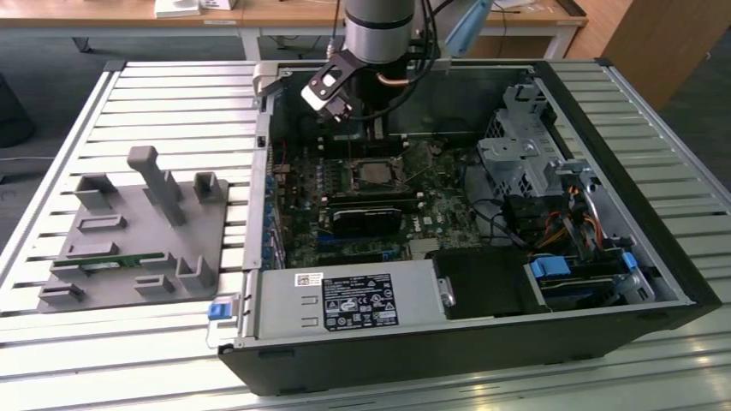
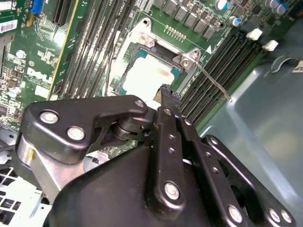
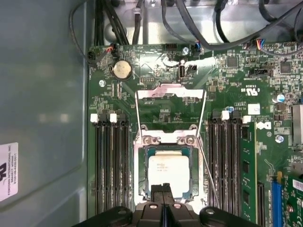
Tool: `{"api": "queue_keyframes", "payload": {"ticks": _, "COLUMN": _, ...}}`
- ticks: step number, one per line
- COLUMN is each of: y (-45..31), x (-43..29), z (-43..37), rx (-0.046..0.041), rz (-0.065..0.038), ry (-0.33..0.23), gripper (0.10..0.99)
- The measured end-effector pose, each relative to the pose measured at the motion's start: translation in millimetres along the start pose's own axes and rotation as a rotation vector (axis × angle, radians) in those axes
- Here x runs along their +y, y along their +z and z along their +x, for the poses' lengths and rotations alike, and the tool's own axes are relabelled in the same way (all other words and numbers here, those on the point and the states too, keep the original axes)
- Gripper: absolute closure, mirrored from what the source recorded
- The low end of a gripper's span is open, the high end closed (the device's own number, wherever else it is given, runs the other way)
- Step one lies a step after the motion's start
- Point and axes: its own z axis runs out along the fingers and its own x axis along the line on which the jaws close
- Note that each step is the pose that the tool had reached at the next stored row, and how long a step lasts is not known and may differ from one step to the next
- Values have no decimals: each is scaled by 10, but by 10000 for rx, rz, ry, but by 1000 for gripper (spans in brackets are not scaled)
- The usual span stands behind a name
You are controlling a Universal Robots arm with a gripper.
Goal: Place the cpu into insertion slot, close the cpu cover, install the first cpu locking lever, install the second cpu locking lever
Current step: 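Close the cpu cover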
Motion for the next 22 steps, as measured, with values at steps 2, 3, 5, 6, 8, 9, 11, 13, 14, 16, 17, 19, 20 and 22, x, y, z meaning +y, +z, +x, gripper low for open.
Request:
{"api": "queue_keyframes", "payload": {"ticks": 2, "y": -40, "x": 2, "z": 3, "rx": 3, "rz": 1, "ry": 1, "gripper": 980}}
{"api": "queue_keyframes", "payload": {"ticks": 3, "y": -62, "x": 3, "z": 4, "rx": 3, "rz": 1, "ry": 0, "gripper": 980}}
{"api": "queue_keyframes", "payload": {"ticks": 5, "y": -90, "x": 4, "z": 5, "rx": 1, "rz": 2, "ry": -1, "gripper": 980}}
{"api": "queue_keyframes", "payload": {"ticks": 6, "y": -91, "x": 2, "z": 5, "rx": 4, "rz": 0, "ry": -8, "gripper": 980}}
{"api": "queue_keyframes", "payload": {"ticks": 8, "y": -91, "x": -7, "z": 2, "rx": 10, "rz": 6, "ry": -143, "gripper": 980}}
{"api": "queue_keyframes", "payload": {"ticks": 9, "y": -91, "x": -9, "z": 2, "rx": 13, "rz": 14, "ry": -274, "gripper": 980}}
{"api": "queue_keyframes", "payload": {"ticks": 11, "y": -93, "x": -13, "z": -12, "rx": 16, "rz": 22, "ry": -424, "gripper": 980}}
{"api": "queue_keyframes", "payload": {"ticks": 13, "y": -95, "x": -13, "z": -51, "rx": 17, "rz": 24, "ry": -437, "gripper": 980}}
{"api": "queue_keyframes", "payload": {"ticks": 14, "y": -95, "x": -12, "z": -70, "rx": 17, "rz": 23, "ry": -438, "gripper": 980}}
{"api": "queue_keyframes", "payload": {"ticks": 16, "y": -96, "x": -12, "z": -94, "rx": 18, "rz": 23, "ry": -439, "gripper": 980}}
{"api": "queue_keyframes", "payload": {"ticks": 17, "y": -96, "x": -11, "z": -103, "rx": 17, "rz": 23, "ry": -438, "gripper": 980}}
{"api": "queue_keyframes", "payload": {"ticks": 19, "y": -86, "x": 128, "z": -106, "rx": 18, "rz": 63, "ry": -494, "gripper": 980}}
{"api": "queue_keyframes", "payload": {"ticks": 20, "y": -86, "x": 141, "z": -105, "rx": 20, "rz": 63, "ry": -496, "gripper": 980}}
{"api": "queue_keyframes", "payload": {"ticks": 22, "y": -95, "x": 152, "z": -104, "rx": 20, "rz": 64, "ry": -497, "gripper": 980}}
